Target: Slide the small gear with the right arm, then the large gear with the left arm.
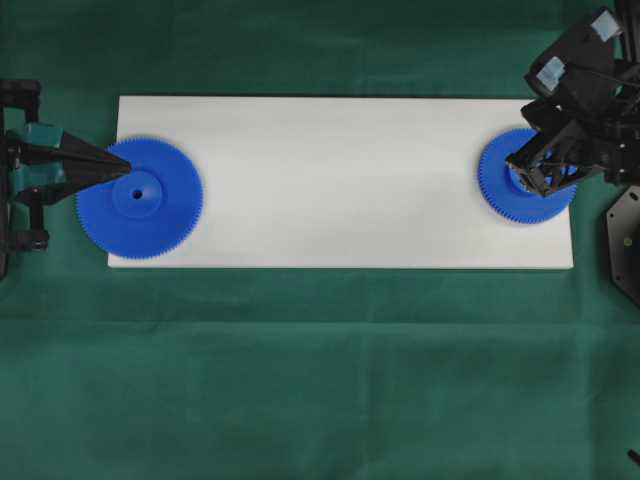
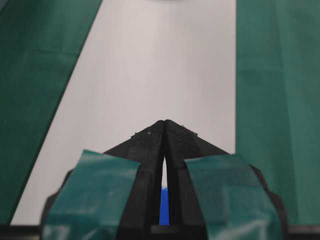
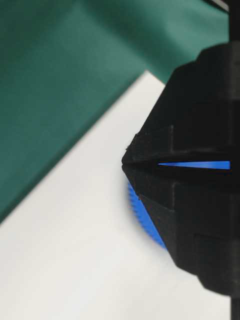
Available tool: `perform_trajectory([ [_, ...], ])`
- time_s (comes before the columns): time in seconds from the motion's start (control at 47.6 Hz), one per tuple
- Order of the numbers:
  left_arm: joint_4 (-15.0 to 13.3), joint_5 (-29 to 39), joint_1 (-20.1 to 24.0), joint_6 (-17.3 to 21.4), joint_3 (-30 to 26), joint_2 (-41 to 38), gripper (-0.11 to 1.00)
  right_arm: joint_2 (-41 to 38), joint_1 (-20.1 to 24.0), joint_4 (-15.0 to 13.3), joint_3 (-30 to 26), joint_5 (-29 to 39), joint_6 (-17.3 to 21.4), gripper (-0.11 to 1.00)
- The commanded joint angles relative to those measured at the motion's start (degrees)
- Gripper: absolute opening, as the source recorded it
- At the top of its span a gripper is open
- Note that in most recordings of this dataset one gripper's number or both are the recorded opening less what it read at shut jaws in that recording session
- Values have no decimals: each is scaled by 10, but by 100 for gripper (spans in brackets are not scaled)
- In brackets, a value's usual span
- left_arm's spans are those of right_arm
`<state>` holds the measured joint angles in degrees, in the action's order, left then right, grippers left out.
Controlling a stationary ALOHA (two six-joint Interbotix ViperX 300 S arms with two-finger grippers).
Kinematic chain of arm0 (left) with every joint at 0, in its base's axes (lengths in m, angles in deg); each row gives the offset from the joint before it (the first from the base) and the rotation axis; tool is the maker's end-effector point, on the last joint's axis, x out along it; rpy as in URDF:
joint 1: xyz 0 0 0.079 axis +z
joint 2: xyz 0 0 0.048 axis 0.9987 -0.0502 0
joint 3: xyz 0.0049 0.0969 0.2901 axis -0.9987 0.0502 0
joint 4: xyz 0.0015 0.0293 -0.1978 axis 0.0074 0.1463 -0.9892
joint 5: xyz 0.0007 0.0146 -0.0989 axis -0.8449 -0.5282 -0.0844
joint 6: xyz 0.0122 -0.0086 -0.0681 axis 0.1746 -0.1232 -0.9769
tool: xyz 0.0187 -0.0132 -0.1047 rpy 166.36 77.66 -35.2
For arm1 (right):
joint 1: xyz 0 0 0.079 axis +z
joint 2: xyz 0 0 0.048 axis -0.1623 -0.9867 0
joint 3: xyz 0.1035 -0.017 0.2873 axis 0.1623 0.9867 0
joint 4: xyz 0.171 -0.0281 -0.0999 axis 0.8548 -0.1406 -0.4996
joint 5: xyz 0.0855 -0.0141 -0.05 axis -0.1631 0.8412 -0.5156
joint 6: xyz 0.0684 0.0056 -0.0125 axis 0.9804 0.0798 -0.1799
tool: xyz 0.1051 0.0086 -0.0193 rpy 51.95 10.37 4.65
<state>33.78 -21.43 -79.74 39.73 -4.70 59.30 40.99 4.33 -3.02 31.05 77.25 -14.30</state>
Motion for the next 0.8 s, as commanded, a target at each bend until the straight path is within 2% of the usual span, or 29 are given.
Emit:
perform_trajectory([
  [0.0,-1,-3,2,0,-14,-4,0,11,2,-13,-28,6,-11,50],
  [0.126,-1,-3,2,0,-15,-4,0,18,2,-25,-42,4,-25,50],
  [0.294,0,-3,2,0,-14,-4,0,23,4,-44,-40,-18,-26,50],
  [0.42,-1,3,2,0,-14,-4,0,32,4,-45,-32,-41,-26,50],
  [0.609,-4,52,9,-4,-12,-33,0,38,4,-45,-18,-55,-25,50],
  [0.777,-4,111,34,-42,-20,-92,0,36,4,-45,-17,-58,-25,50],
])
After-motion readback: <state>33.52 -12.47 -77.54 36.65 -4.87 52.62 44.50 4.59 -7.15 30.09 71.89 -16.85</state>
